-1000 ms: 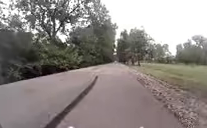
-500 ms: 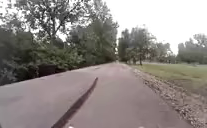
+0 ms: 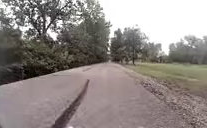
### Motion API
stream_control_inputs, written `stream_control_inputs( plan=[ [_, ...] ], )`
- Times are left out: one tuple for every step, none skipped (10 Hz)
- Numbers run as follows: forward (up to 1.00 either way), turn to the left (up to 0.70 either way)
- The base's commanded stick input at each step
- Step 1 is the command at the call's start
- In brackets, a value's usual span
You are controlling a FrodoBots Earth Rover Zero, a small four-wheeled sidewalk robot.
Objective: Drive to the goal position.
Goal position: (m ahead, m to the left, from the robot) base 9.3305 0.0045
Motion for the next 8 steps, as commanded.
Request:
stream_control_inputs(
  plan=[
    [1.0, -0.02],
    [1.0, -0.01],
    [1.0, 0.0],
    [1.0, 0.01],
    [1.0, 0.01],
    [1.0, 0.01],
    [1.0, 0.01],
    [1.0, 0.01]
  ],
)
